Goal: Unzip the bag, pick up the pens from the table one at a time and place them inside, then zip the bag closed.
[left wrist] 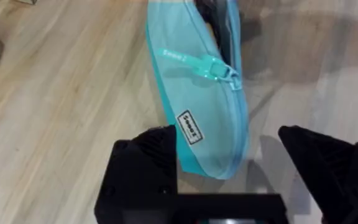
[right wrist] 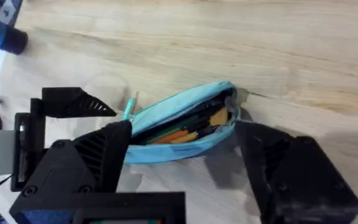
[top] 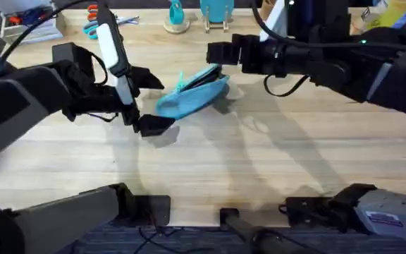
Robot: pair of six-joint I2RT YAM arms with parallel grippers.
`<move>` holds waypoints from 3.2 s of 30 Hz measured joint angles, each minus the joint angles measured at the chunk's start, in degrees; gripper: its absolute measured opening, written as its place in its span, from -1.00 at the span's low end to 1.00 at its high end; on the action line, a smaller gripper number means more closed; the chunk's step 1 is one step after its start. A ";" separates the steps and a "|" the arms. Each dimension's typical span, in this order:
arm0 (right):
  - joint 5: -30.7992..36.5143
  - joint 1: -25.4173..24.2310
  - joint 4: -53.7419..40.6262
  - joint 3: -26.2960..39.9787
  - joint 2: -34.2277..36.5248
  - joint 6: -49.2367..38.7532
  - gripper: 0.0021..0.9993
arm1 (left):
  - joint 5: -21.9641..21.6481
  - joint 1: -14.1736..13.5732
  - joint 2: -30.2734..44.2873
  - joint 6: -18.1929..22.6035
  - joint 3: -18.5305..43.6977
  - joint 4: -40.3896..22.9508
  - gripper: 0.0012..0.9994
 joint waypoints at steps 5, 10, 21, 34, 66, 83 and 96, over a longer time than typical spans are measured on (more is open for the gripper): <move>0.00 0.23 -0.80 -0.01 0.00 -0.21 1.00 | -2.70 0.00 -0.77 -1.56 3.62 -6.55 0.99; 0.00 1.61 -1.62 0.00 0.00 -2.60 0.99 | -6.54 0.00 -3.14 -4.05 10.78 -11.54 0.99; 0.00 2.12 -11.18 5.97 0.00 -5.50 0.99 | -11.39 0.00 -3.84 -4.25 17.40 -18.75 0.99; -0.02 2.40 -41.43 31.24 4.95 -12.26 0.99 | -12.33 0.00 -3.82 -4.06 17.40 -19.80 0.99; -3.84 10.78 -29.42 33.94 22.19 -26.41 0.99 | -12.33 0.00 -3.83 -4.04 17.40 -19.71 0.99; -3.41 11.45 -27.33 33.94 27.87 -26.74 0.99 | -12.33 0.00 -3.82 -4.04 17.40 -19.71 0.99; -3.41 13.77 -28.07 33.97 28.24 -26.75 0.98 | -12.33 0.00 -3.84 -4.06 17.40 -19.71 0.99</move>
